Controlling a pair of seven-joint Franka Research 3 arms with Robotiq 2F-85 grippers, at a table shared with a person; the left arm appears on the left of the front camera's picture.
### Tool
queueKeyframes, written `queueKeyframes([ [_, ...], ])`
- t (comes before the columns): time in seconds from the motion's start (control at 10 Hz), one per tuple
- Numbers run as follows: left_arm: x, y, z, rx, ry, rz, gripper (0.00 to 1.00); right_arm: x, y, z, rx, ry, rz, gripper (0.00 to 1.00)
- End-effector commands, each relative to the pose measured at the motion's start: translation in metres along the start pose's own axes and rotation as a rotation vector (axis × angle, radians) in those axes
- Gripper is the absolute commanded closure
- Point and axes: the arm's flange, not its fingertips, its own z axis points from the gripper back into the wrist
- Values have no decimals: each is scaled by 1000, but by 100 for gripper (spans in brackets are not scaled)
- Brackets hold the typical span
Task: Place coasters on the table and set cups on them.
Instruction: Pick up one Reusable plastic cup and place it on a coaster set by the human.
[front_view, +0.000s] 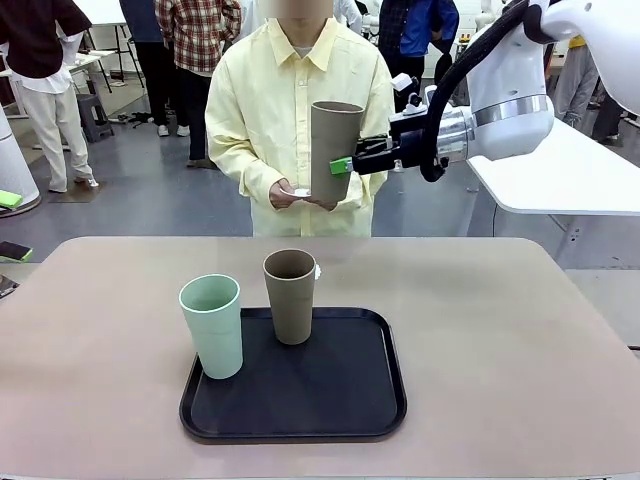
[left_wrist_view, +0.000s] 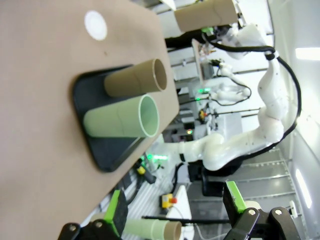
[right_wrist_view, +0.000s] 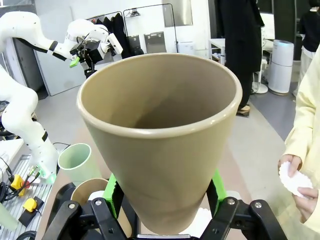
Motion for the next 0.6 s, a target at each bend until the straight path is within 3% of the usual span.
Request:
queueKeyframes([
  [0.0,0,-1,1,-7,-2,-13,0,-11,-5,-11,16,-22,15,19],
  [0.5,0,-1,1,-7,-2,-13,0,-69,-41,-63,76,-16,37,19],
])
